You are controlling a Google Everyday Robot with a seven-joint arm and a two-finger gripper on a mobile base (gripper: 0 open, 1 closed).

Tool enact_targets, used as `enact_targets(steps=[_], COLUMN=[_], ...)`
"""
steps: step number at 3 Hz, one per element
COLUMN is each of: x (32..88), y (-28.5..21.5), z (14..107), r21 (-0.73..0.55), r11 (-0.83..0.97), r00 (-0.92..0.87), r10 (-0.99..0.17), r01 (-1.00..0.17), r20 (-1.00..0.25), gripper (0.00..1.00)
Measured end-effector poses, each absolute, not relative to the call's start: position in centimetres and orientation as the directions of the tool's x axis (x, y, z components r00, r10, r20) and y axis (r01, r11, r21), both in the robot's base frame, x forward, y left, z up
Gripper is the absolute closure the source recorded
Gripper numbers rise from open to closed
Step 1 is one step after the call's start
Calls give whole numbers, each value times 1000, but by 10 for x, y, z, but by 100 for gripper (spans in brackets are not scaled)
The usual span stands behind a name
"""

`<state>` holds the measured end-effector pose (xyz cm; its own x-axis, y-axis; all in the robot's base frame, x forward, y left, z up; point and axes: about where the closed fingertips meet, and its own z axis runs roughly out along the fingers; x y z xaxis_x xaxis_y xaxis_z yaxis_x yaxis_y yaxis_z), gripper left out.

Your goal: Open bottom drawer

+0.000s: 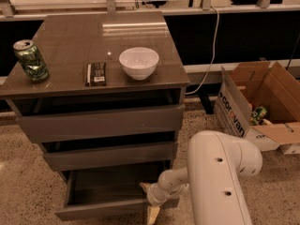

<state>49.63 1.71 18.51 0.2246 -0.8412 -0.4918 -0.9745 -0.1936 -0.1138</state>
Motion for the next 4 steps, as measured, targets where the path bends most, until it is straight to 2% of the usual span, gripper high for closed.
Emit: enact_targets(steps=[2,3,4], x=[501,509,514], y=[29,37,30], z=[211,241,246], r21=[-114,-135,-171], r11=[-240,-250,-207], r00=[265,283,268], r10=[-825,-793,-755], r01=[-964,-959,-963], r20=[-499,-539,-598], gripper=[0,10,31])
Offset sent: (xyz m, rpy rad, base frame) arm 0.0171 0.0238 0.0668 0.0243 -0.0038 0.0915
